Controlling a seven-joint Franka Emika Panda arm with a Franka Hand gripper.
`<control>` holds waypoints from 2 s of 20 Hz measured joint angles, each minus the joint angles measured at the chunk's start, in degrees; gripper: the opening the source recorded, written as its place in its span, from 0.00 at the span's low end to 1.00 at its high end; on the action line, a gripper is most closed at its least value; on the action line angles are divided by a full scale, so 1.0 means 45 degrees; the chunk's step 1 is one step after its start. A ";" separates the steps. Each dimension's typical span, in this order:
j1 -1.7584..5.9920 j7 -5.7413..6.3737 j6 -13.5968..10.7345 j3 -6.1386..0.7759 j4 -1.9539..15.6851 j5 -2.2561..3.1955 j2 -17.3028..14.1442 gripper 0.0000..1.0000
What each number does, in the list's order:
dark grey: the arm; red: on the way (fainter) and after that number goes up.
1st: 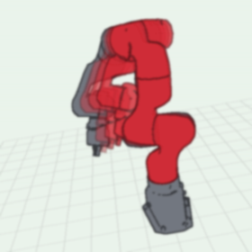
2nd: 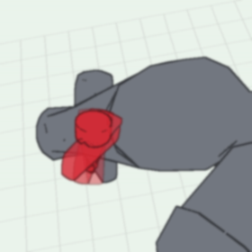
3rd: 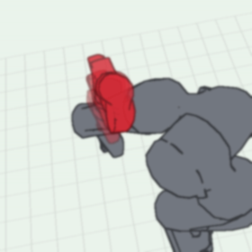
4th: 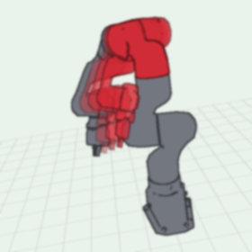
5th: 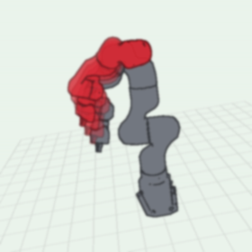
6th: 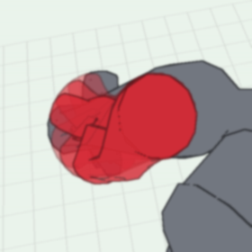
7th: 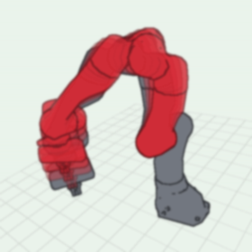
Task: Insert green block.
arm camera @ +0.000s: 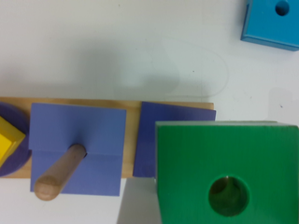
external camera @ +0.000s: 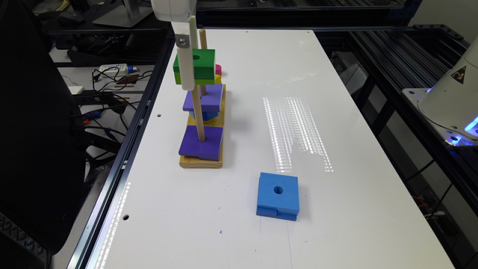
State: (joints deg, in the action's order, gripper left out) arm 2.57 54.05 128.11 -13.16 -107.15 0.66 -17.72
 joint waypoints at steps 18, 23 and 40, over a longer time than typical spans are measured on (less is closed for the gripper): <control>-0.0064 0.0016 0.0482 -0.0008 -0.0005 0.0001 -0.0451 0.00; -0.0064 0.0016 0.0531 -0.0007 -0.0004 0.0002 -0.0517 0.00; -0.0064 0.0015 0.0651 0.0000 -0.0005 0.0027 -0.0650 0.00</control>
State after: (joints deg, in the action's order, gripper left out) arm 2.28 54.12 131.04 -13.15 -107.17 0.78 -20.65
